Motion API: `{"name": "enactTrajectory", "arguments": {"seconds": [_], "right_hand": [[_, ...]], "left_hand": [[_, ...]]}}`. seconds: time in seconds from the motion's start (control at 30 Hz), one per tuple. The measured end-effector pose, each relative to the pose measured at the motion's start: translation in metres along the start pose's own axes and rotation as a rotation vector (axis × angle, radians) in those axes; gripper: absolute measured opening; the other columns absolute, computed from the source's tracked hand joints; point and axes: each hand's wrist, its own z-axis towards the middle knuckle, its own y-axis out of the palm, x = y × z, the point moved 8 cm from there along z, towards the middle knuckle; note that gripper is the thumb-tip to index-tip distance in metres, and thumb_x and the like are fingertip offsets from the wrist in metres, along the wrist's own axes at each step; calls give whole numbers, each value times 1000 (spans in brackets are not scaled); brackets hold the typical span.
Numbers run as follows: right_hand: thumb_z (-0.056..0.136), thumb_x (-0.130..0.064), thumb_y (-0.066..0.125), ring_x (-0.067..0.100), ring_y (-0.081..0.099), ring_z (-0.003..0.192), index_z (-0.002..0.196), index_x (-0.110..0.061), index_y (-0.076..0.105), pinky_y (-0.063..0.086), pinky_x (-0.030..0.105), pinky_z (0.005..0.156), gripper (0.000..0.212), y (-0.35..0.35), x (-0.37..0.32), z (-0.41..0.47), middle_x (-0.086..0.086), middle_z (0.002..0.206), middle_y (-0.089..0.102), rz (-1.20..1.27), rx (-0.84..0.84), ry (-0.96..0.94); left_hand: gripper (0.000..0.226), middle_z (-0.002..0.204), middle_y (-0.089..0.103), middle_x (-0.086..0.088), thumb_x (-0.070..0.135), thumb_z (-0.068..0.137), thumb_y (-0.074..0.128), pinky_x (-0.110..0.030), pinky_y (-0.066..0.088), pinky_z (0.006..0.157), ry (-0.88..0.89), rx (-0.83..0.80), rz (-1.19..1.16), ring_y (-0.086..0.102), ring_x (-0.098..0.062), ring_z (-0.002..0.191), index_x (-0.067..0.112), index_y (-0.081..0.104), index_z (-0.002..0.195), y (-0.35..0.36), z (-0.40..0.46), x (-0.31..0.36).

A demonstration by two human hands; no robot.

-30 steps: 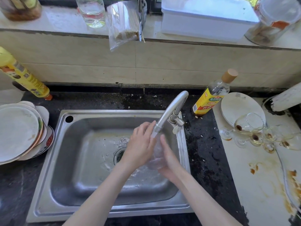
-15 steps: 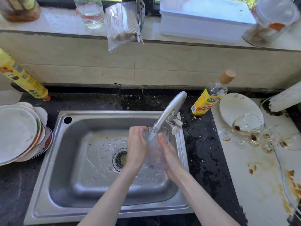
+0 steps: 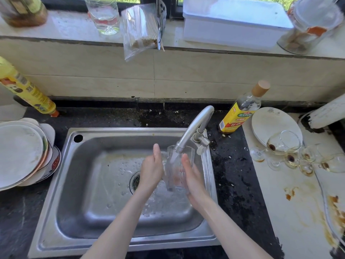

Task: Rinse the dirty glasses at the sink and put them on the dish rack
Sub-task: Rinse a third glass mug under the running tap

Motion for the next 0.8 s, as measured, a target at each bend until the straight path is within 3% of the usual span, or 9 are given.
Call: {"name": "enactTrajectory", "arguments": {"seconds": [0.1, 0.23, 0.3, 0.4, 0.5, 0.6, 0.7, 0.8], "right_hand": [[65, -81, 54, 11, 57, 117, 128, -29, 53, 40, 39, 105, 82, -4, 11, -1, -3, 125, 62, 15, -55, 36], [70, -78, 52, 29, 66, 102, 130, -24, 51, 53, 50, 86, 81, -8, 11, 1, 11, 116, 67, 73, -120, 73], [69, -80, 51, 34, 67, 99, 130, -21, 51, 55, 51, 80, 85, -8, 8, 3, 15, 115, 66, 69, -112, 67], [81, -71, 45, 30, 66, 95, 124, -14, 56, 54, 45, 79, 72, -6, 3, 2, 15, 112, 66, 44, -140, 17], [92, -54, 41, 28, 59, 86, 119, 4, 54, 51, 39, 80, 66, 1, 1, -5, 21, 99, 62, 171, -217, -20], [90, -59, 44, 36, 56, 101, 125, 11, 46, 44, 51, 93, 78, 6, 0, -5, 37, 110, 53, 221, -239, -5], [92, -63, 21, 27, 61, 91, 116, 1, 62, 46, 41, 85, 79, 7, -4, -1, 22, 94, 64, 306, -246, 21], [88, -67, 12, 23, 64, 90, 106, -17, 72, 47, 40, 87, 80, 7, -2, 5, 11, 96, 69, 374, -278, 59]], "left_hand": [[62, 45, 44, -2, 44, 100, 23, -23, 28, 47, -176, -194, -161, 36, -14, 43, 13, 38, 48, 7, 1, -12], [45, 60, 49, 0, 39, 99, 31, -22, 39, 52, -123, -456, -182, 44, -13, 55, 14, 44, 65, 14, -11, -2], [42, 63, 47, -1, 34, 101, 28, -25, 47, 56, -88, -464, -227, 48, -14, 61, 10, 48, 72, 16, -17, 3], [39, 64, 41, -2, 32, 101, 28, -30, 56, 62, -87, -391, -346, 50, -11, 59, 4, 50, 86, 19, -23, 2], [36, 63, 40, -2, 30, 101, 29, -32, 57, 68, -95, -352, -454, 51, -12, 62, 6, 46, 81, 21, -29, -2], [38, 64, 43, -2, 28, 101, 30, -39, 55, 75, -71, -424, -567, 50, -15, 68, 7, 46, 72, 26, -35, 1], [34, 70, 52, -2, 31, 97, 35, -40, 54, 79, -59, -518, -530, 54, -16, 75, 9, 51, 76, 26, -38, 7], [29, 77, 61, 4, 33, 96, 41, -32, 53, 82, 8, -593, -233, 61, -10, 80, 20, 60, 79, 20, -41, 15]]}}
